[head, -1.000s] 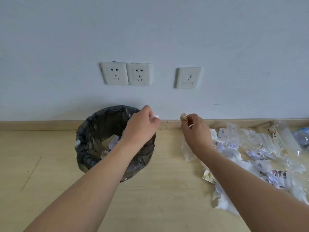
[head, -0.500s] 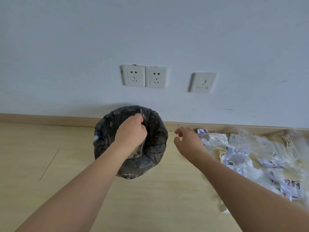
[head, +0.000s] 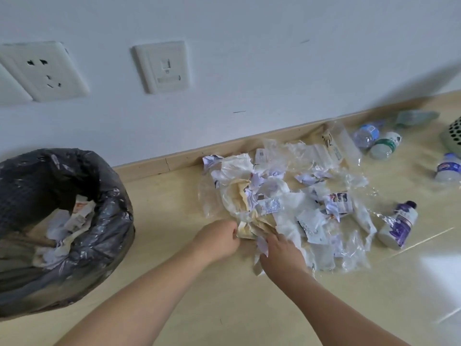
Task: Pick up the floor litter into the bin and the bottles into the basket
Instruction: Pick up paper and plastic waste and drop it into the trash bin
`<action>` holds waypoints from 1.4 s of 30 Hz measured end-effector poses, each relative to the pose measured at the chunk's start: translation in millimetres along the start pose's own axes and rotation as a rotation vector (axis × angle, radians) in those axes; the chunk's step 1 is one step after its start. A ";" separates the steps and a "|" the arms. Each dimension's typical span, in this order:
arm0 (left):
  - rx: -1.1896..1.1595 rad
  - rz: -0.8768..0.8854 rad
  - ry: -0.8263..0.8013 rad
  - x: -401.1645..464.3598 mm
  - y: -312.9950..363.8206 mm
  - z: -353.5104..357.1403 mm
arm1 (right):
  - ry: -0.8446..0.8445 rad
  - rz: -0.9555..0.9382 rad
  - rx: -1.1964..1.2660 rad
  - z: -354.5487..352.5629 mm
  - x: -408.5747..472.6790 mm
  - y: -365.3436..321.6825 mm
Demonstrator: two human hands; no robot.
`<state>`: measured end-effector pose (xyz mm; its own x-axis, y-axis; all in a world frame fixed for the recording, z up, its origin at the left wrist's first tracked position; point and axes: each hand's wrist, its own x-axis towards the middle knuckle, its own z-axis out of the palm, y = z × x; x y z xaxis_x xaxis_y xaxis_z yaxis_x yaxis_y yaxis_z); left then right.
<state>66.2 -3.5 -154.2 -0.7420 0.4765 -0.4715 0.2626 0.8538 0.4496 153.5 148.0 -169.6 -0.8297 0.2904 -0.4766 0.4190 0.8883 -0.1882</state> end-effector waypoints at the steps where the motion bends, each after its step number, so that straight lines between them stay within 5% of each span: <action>1: -0.106 -0.077 0.015 6.5 4.3 6.5 | -0.001 0.011 -0.023 4.0 2.7 2.0; 10: -0.508 -0.350 0.011 43.3 5.0 41.9 | -0.038 -0.019 -0.144 20.9 21.0 14.8; 21: -0.611 -0.343 0.136 -5.5 -43.8 -2.5 | 0.104 0.027 0.145 -9.5 12.8 -5.5; 30: -0.692 -0.202 0.621 -82.8 -46.9 -116.0 | 0.343 -0.262 0.471 -96.2 -4.5 -110.3; 35: -0.616 -0.336 0.998 -152.2 -101.3 -172.9 | 0.383 -0.531 0.572 -125.5 -37.6 -225.1; 42: -0.469 -0.569 1.024 -209.7 -159.5 -170.1 | 0.154 -0.717 0.390 -88.0 -68.5 -303.8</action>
<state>75.0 -275.2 2.0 -0.8700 -0.4926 0.0221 -0.3379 0.6282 0.7009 50.6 -110.4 -4.2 -0.9735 -0.2287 -0.0103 -0.1563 0.6972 -0.6997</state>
